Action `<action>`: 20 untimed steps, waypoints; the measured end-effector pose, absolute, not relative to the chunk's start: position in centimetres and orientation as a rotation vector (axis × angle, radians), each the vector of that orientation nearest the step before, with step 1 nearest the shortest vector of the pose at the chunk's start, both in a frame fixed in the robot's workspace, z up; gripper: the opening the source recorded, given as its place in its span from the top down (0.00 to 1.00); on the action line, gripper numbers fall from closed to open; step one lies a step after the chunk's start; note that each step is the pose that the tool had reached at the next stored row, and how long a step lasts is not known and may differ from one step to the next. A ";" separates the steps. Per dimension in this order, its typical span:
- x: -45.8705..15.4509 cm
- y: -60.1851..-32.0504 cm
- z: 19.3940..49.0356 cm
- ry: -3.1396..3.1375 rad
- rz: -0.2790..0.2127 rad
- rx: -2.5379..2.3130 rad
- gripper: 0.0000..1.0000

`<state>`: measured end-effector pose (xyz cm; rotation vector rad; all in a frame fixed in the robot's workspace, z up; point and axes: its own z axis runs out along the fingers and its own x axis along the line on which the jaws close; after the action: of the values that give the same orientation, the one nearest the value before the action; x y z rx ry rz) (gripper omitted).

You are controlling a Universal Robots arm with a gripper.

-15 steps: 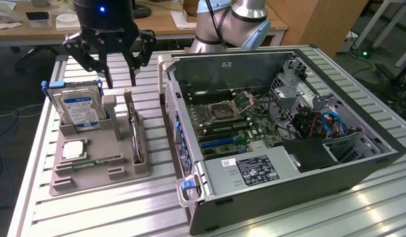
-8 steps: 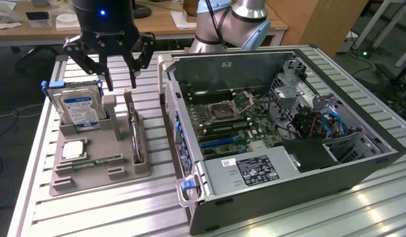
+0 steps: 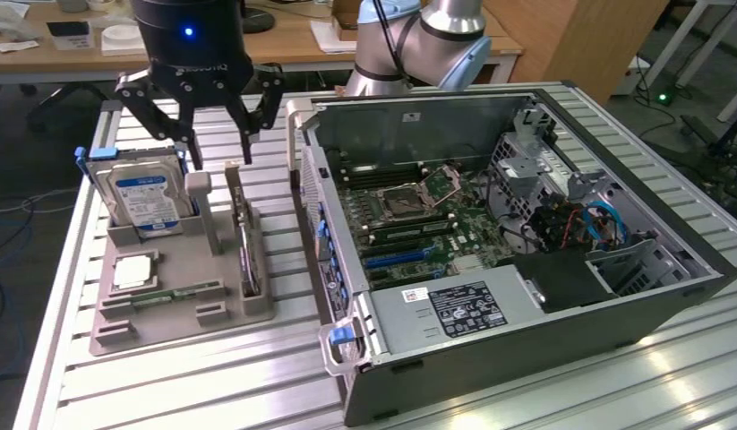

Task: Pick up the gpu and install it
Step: 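Pick up the gpu and move the gpu toward the slot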

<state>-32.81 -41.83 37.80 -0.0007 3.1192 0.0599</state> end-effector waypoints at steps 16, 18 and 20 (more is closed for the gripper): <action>-32.6 -42.0 35.9 3.120 0.054 -0.020 0.45; -32.6 -42.1 35.7 3.120 0.054 -0.019 0.45; -32.6 -42.1 35.4 3.120 0.054 -0.019 0.45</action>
<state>-32.59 -42.12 35.38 -0.0193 3.1200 0.0541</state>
